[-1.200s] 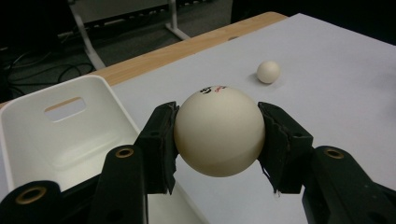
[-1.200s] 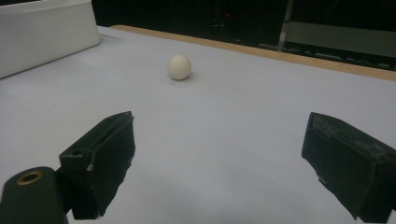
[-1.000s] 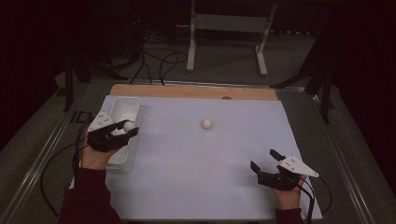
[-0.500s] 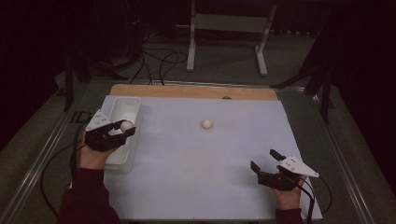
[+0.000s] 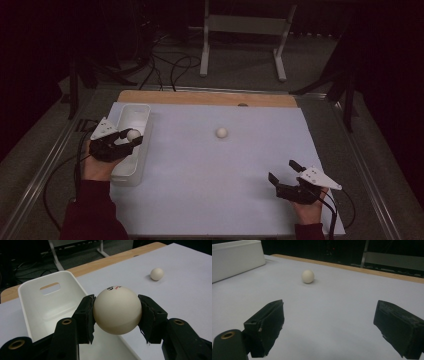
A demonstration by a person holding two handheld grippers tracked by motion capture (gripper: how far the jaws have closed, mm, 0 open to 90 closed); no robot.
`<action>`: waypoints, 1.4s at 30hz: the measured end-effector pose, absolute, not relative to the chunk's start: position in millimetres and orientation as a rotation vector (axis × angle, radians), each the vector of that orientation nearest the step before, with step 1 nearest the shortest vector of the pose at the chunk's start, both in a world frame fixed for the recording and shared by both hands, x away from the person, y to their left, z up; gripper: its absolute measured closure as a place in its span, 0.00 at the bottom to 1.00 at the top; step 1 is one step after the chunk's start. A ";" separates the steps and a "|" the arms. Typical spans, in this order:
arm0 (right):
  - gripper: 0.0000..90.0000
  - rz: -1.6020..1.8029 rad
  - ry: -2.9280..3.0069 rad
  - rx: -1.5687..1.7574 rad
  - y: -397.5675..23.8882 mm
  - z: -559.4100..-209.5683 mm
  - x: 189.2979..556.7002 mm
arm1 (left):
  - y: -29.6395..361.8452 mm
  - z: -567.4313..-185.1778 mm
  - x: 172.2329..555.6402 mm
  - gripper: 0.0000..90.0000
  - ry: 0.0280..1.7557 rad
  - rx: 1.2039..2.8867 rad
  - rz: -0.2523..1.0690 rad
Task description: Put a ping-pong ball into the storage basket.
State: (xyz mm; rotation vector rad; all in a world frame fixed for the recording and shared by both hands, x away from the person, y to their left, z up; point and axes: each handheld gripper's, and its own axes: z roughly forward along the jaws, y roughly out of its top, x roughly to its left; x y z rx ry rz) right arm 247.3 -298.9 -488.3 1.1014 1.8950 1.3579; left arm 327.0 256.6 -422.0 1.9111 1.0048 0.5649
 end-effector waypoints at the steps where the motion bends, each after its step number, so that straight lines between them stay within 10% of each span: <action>1: 0.10 1.357 1.895 1.100 -298.9 -488.3 247.4 | 256.9 -422.2 327.1 0.57 1.007 1.910 0.565; 42: 0.10 1.366 1.891 1.107 -298.8 -488.3 247.8 | 274.4 -426.6 328.8 0.57 1.092 1.907 0.620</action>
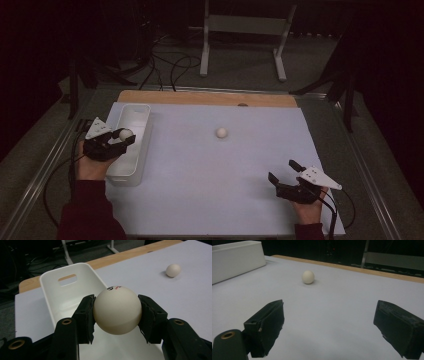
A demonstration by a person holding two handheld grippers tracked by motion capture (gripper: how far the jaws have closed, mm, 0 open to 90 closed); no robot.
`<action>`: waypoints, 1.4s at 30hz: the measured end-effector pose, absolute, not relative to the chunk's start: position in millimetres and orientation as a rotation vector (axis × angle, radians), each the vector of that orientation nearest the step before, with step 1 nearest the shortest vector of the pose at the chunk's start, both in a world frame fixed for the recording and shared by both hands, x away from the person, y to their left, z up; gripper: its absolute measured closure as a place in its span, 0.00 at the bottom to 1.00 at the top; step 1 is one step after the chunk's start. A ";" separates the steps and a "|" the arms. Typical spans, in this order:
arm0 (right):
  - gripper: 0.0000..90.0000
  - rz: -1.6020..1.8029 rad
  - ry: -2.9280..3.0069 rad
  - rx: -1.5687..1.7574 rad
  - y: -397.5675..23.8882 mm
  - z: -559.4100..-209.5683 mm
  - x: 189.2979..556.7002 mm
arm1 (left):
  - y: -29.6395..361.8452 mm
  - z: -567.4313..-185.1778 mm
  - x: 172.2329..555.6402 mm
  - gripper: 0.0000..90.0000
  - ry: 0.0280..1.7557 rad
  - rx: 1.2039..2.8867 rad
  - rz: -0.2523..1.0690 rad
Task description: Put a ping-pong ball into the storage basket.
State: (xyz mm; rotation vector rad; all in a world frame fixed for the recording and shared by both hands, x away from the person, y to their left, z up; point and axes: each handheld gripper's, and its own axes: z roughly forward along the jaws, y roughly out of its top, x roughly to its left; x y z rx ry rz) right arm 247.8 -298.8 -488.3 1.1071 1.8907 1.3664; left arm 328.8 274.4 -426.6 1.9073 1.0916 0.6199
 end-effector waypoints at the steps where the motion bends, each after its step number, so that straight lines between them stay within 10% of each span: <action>1: 0.10 1.366 1.891 1.105 -298.8 -488.3 247.8 | 275.8 -426.4 328.6 0.57 1.096 1.906 0.624; 11: 0.10 1.367 1.892 1.103 -298.0 -488.3 247.9 | 279.2 -427.3 329.2 0.55 1.142 1.898 0.652; 16: 0.10 1.369 1.893 1.102 -297.9 -488.4 248.0 | 275.8 -425.9 330.0 0.16 1.166 1.872 0.682; 19: 0.10 1.370 1.893 1.103 -297.7 -488.4 248.0 | 275.1 -425.3 330.2 0.10 1.167 1.867 0.681; 42: 0.10 1.371 1.893 1.102 -297.4 -488.5 247.8 | 253.9 -420.2 333.3 0.04 1.115 1.850 0.610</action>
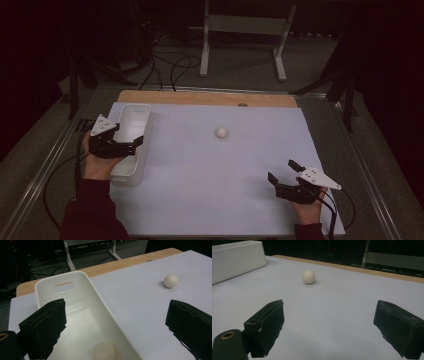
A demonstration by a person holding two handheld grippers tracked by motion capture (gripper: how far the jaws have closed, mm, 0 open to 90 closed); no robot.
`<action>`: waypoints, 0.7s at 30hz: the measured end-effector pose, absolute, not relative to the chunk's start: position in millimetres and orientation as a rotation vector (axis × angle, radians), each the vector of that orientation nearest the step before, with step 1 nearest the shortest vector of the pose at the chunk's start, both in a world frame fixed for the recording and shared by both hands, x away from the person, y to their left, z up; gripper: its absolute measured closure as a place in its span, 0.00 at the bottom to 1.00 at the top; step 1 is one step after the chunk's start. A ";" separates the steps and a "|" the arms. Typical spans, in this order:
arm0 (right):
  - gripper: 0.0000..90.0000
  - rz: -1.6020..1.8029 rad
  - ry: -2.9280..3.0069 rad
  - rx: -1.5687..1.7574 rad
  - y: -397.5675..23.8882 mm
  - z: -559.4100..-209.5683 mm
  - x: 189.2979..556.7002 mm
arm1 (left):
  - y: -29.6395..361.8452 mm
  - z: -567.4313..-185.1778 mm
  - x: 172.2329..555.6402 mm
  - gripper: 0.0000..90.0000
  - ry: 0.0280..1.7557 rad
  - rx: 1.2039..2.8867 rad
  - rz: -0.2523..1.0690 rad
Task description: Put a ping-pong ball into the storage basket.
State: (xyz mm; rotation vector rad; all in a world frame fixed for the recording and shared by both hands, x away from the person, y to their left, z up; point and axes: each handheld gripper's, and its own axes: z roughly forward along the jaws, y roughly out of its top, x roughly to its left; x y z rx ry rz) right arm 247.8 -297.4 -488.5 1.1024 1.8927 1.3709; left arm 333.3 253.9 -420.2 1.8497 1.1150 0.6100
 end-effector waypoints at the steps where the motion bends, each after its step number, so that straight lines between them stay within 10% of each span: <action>1: 0.10 1.370 1.892 1.102 -297.4 -488.5 247.7 | 252.5 -420.2 333.5 0.04 1.112 1.851 0.604; 21: 0.10 1.363 1.880 1.113 -298.8 -488.5 247.5 | 217.5 -419.3 336.4 0.04 1.028 1.896 0.580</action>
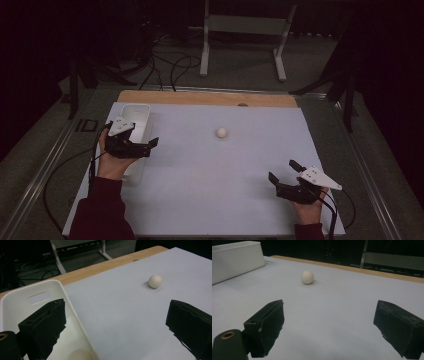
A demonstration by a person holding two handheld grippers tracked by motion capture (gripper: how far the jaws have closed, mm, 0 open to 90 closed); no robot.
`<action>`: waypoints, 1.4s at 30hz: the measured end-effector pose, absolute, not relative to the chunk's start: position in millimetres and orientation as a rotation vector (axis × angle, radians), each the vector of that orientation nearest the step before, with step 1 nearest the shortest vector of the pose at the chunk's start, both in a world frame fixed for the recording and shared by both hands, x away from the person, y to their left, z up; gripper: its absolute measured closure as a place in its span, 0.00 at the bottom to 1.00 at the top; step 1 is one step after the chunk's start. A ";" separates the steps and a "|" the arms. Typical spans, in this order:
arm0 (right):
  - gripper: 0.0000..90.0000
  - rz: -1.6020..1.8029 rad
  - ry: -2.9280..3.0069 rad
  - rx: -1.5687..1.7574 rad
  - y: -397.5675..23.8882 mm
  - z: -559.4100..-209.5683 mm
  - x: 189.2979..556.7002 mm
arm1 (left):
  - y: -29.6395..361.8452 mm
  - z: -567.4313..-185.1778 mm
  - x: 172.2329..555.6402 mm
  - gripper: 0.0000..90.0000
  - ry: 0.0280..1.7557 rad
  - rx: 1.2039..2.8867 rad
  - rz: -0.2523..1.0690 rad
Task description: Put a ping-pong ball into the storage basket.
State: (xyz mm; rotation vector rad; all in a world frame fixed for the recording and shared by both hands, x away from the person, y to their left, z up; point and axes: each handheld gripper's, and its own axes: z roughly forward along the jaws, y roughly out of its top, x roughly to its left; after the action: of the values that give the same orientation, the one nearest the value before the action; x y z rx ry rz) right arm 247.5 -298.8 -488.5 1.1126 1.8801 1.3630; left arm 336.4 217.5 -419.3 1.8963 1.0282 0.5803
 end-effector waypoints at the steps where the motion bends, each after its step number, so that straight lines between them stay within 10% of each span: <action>1: 0.10 1.365 1.877 1.114 -299.2 -488.7 247.4 | 216.0 -419.7 336.8 0.04 1.026 1.898 0.576; 42: 0.10 1.375 1.857 1.134 -302.6 -488.4 243.9 | 157.5 -420.8 340.5 0.01 0.937 1.944 0.503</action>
State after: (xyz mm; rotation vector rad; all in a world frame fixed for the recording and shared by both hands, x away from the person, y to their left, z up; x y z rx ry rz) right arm 243.9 -302.6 -488.4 1.1338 1.8570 1.3754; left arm 340.5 157.5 -420.8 1.9435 0.9373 0.5028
